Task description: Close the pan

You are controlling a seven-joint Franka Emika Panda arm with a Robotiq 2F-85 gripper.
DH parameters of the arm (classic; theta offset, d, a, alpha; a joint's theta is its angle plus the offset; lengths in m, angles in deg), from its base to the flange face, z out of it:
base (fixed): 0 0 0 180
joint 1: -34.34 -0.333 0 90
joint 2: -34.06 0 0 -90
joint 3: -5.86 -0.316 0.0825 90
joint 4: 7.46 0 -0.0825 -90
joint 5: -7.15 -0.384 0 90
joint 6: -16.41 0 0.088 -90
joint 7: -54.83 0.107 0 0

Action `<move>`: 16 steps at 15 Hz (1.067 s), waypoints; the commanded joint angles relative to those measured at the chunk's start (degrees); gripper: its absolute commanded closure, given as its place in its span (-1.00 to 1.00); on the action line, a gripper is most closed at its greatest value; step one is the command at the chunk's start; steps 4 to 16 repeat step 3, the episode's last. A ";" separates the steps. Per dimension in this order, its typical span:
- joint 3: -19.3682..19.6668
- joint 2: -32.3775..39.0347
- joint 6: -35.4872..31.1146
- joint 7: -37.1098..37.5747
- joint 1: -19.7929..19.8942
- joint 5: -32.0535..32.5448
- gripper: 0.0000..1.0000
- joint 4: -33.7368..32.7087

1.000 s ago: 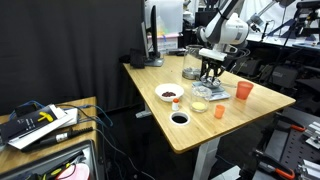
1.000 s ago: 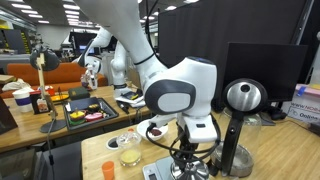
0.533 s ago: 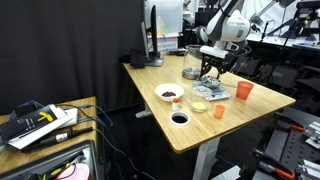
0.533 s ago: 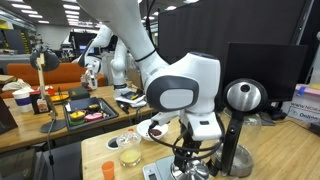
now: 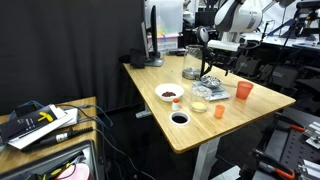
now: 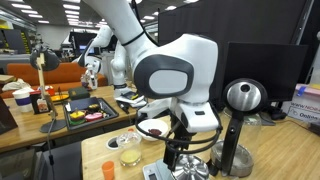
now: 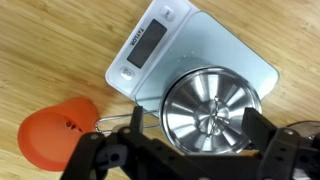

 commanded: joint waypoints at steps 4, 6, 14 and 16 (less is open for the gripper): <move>-0.58 -0.06 0.10 0.22 0.61 0.44 -1.00 0.04; -0.58 -0.06 0.10 0.22 0.61 0.44 -1.00 0.04; -0.58 -0.06 0.10 0.22 0.61 0.44 -1.00 0.04; -0.58 -0.06 0.10 0.22 0.61 0.44 -1.00 0.04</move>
